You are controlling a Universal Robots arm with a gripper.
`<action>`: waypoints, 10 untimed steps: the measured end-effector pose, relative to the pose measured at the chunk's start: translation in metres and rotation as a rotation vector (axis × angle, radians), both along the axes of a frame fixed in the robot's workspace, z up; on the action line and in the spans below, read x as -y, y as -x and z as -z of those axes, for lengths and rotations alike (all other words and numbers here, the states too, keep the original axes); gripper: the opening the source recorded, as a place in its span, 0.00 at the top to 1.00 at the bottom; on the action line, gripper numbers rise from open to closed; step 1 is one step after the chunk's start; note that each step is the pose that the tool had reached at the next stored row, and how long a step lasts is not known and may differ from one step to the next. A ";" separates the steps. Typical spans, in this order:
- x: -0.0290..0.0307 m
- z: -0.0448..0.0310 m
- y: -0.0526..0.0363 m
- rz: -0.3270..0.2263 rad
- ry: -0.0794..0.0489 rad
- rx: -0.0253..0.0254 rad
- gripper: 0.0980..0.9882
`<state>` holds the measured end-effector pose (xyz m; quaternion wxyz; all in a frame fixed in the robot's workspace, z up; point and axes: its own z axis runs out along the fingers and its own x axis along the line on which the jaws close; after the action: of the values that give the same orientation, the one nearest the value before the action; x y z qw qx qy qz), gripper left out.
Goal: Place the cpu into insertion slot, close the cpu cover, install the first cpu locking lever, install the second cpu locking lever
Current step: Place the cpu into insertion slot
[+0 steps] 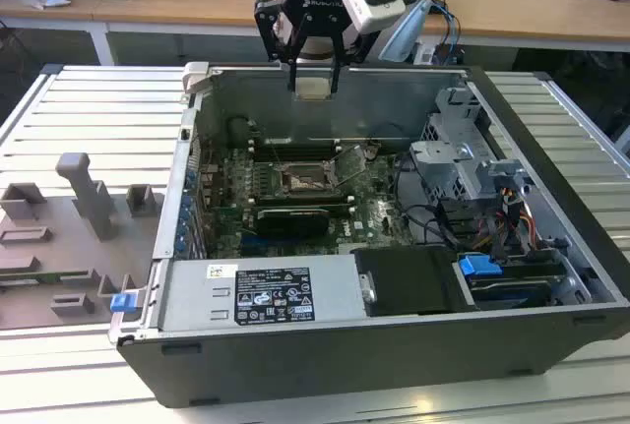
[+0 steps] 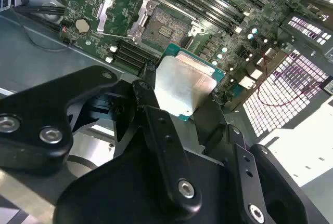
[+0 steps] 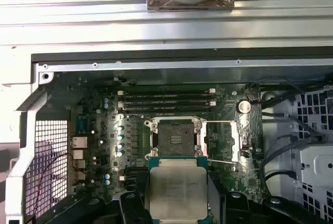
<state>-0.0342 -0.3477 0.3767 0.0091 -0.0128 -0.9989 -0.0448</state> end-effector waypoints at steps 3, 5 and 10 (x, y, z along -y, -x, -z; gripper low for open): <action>0.0000 0.0000 0.0000 0.004 0.000 0.0000 0.51; 0.0000 0.0000 0.0000 0.008 0.000 0.0000 0.51; 0.0000 0.0002 0.0000 0.019 0.000 0.0000 0.51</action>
<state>-0.0341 -0.3477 0.3765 0.0087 -0.0223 -0.9987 -0.0449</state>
